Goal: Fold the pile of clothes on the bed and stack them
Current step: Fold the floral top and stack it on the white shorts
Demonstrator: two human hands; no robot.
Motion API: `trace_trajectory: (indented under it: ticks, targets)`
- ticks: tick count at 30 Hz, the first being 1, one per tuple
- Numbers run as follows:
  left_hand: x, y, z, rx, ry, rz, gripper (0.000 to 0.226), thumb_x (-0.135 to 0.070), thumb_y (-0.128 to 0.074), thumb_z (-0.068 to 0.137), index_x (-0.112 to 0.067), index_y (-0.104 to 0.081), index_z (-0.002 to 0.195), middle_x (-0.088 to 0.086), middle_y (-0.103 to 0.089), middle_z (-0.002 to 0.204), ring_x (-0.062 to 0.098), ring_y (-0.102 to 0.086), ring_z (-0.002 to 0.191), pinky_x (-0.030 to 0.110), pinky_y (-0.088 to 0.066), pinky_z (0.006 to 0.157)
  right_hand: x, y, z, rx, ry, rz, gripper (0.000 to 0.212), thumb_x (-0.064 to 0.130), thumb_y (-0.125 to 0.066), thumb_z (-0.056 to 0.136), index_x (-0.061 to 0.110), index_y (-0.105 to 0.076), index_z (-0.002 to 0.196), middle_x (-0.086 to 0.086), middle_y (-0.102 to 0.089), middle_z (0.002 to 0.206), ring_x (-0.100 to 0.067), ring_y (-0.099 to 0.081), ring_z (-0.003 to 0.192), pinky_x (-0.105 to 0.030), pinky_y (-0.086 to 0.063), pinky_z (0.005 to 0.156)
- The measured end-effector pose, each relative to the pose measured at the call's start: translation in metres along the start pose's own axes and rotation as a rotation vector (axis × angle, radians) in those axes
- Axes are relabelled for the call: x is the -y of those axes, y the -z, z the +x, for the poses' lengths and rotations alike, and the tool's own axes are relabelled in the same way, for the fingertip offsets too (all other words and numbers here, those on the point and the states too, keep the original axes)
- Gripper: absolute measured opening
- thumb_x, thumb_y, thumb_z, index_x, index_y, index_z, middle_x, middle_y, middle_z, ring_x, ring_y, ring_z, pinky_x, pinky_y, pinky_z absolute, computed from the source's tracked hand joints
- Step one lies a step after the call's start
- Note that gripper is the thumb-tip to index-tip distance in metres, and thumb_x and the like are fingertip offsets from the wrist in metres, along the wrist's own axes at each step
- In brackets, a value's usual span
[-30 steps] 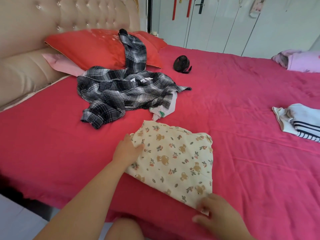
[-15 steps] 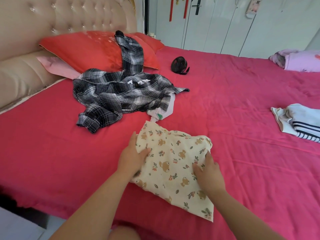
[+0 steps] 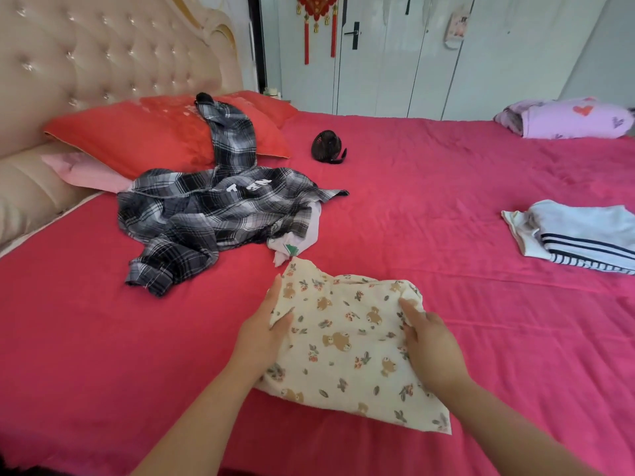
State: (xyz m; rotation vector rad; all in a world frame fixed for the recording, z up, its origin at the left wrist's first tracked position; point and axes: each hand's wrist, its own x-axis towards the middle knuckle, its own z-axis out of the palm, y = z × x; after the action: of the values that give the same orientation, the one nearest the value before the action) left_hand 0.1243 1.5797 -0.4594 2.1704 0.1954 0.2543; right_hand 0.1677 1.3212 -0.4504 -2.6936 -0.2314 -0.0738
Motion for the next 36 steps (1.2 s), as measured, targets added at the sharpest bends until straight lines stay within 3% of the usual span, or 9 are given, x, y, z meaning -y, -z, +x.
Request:
trace_trajectory:
  ticks: [7, 10, 12, 14, 18, 23, 25, 28, 36]
  targets:
    - [-0.056, -0.064, -0.003, 0.002, -0.160, 0.109, 0.073, -0.032, -0.043, 0.096, -0.052, 0.017, 0.131, 0.002, -0.023, 0.153, 0.019, -0.031, 0.134, 0.025, -0.029, 0.095, -0.065, 0.053, -0.010, -0.148, -0.065, -0.051, 0.056, 0.015, -0.038, 0.093, 0.031, -0.025, 0.145, 0.004, -0.039, 0.095, -0.011, -0.045, 0.068, -0.024, -0.036, 0.050]
    - [-0.062, -0.102, -0.011, 0.153, -0.059, 0.199, 0.074, -0.038, -0.046, 0.095, -0.056, 0.016, 0.131, 0.004, 0.008, 0.155, 0.021, -0.015, 0.142, 0.032, -0.028, 0.107, -0.090, 0.053, -0.021, 0.028, -0.153, -0.024, 0.059, 0.029, -0.038, 0.096, 0.035, -0.010, 0.147, -0.005, -0.038, 0.117, -0.016, -0.053, 0.082, -0.029, -0.047, 0.067]
    - [-0.063, -0.122, -0.013, 0.183, -0.033, 0.345, 0.067, -0.051, -0.043, 0.092, -0.054, 0.005, 0.140, -0.001, 0.023, 0.153, 0.026, -0.009, 0.143, 0.037, -0.028, 0.109, -0.105, 0.044, -0.030, 0.097, -0.198, 0.002, 0.064, 0.039, -0.041, 0.094, 0.036, -0.006, 0.147, -0.012, -0.026, 0.139, -0.025, -0.052, 0.107, -0.036, -0.049, 0.086]
    - [-0.064, -0.132, -0.011, 0.195, -0.051, 0.466, 0.062, -0.058, -0.037, 0.090, -0.049, -0.006, 0.144, -0.004, 0.026, 0.152, 0.032, -0.011, 0.140, 0.039, -0.030, 0.108, -0.115, 0.035, -0.037, 0.065, -0.193, -0.005, 0.065, 0.048, -0.042, 0.092, 0.040, -0.006, 0.146, -0.007, -0.012, 0.150, -0.027, -0.042, 0.125, -0.038, -0.046, 0.096]
    - [-0.063, -0.133, -0.004, 0.263, -0.058, 0.592, 0.059, -0.054, -0.036, 0.093, -0.041, -0.014, 0.146, -0.006, 0.021, 0.154, 0.033, -0.026, 0.135, 0.038, -0.032, 0.107, -0.119, 0.017, -0.038, -0.008, -0.139, -0.044, 0.063, 0.049, -0.040, 0.092, 0.040, -0.007, 0.145, -0.001, -0.005, 0.153, -0.026, -0.031, 0.133, -0.035, -0.046, 0.094]
    - [-0.056, -0.128, 0.002, 0.339, -0.055, 0.513, 0.059, -0.037, -0.046, 0.096, -0.024, -0.021, 0.148, -0.003, 0.009, 0.157, 0.013, 0.003, 0.144, 0.024, -0.015, 0.113, -0.118, 0.010, -0.026, 0.099, -0.125, -0.081, 0.059, 0.017, -0.040, 0.095, 0.021, -0.014, 0.148, -0.002, -0.012, 0.151, -0.021, -0.041, 0.126, -0.028, -0.047, 0.094]
    - [-0.059, -0.127, 0.005, 0.331, -0.066, 0.504, 0.059, -0.033, -0.048, 0.095, -0.019, -0.024, 0.147, -0.002, 0.006, 0.157, 0.012, 0.001, 0.144, 0.021, -0.011, 0.113, -0.121, 0.015, -0.022, 0.116, -0.094, -0.142, 0.061, 0.006, -0.039, 0.091, 0.018, -0.017, 0.147, -0.002, -0.014, 0.151, -0.014, -0.052, 0.103, -0.021, -0.050, 0.076]
    - [-0.076, -0.129, 0.012, 0.301, -0.105, 0.507, 0.060, -0.030, -0.049, 0.095, -0.013, -0.025, 0.147, -0.002, 0.000, 0.157, 0.013, -0.004, 0.144, 0.020, -0.012, 0.112, -0.129, 0.027, -0.019, 0.089, -0.076, -0.161, 0.067, 0.001, -0.038, 0.088, 0.021, -0.015, 0.148, -0.002, -0.017, 0.148, -0.011, -0.049, 0.076, -0.016, -0.041, 0.061]
    - [-0.169, -0.171, 0.039, 0.239, -0.290, 0.433, 0.058, -0.027, -0.047, 0.096, -0.009, -0.024, 0.146, -0.003, -0.005, 0.154, 0.010, -0.011, 0.141, 0.019, -0.020, 0.108, -0.184, 0.111, -0.002, -0.081, -0.091, -0.256, 0.071, 0.002, -0.036, 0.088, 0.026, -0.010, 0.149, -0.002, -0.018, 0.148, -0.014, -0.058, 0.094, -0.012, -0.034, 0.060]
